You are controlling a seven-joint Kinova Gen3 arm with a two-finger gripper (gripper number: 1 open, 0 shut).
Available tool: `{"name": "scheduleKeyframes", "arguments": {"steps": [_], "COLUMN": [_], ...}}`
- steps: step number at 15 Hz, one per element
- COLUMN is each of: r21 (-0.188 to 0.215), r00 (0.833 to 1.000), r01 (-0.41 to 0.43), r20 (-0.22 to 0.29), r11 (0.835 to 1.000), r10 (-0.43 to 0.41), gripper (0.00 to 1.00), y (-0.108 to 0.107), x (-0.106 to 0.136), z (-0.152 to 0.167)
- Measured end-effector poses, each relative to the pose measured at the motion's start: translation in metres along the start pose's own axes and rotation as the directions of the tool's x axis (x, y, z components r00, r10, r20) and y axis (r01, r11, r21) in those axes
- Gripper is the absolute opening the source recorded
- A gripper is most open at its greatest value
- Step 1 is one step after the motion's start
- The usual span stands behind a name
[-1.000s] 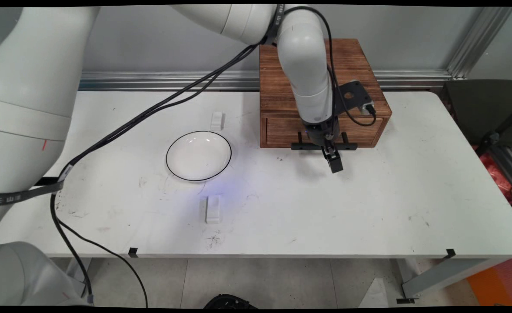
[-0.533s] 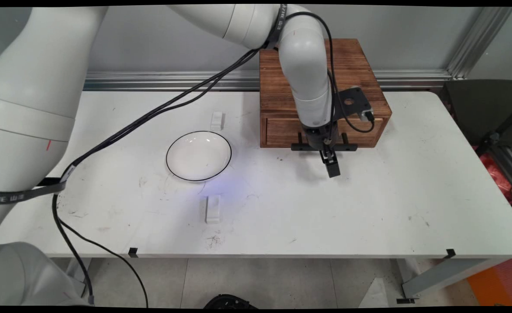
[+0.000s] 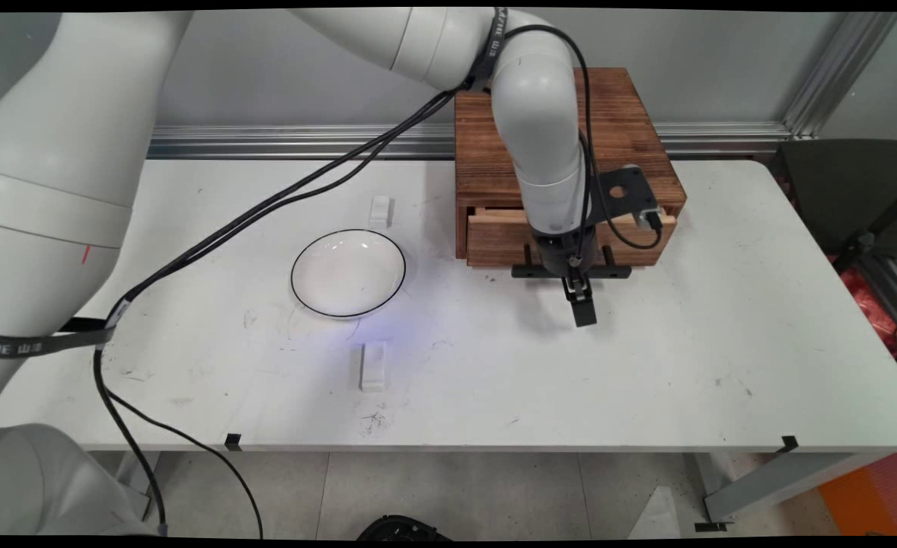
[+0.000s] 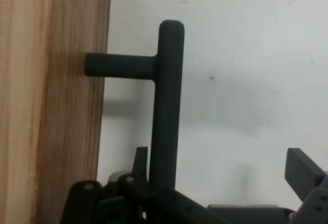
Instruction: Open the drawer
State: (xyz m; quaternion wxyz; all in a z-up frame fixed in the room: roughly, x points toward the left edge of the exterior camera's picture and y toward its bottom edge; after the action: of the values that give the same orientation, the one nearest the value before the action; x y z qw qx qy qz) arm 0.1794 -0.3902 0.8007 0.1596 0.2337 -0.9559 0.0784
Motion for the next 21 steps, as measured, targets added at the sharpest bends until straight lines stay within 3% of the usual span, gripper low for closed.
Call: {"name": "scheduleKeyframes", "arguments": {"steps": [12, 21], "r21": [-0.058, -0.079], "r00": [0.999, 0.997], "r01": [-0.039, -0.069], "r20": [0.022, 0.016], "r11": [0.998, 0.994], "r10": [0.040, 0.070], "gripper": [1.00, 1.00], "y": [0.054, 0.091], "x": [0.000, -0.005], "z": [-0.015, -0.018]}}
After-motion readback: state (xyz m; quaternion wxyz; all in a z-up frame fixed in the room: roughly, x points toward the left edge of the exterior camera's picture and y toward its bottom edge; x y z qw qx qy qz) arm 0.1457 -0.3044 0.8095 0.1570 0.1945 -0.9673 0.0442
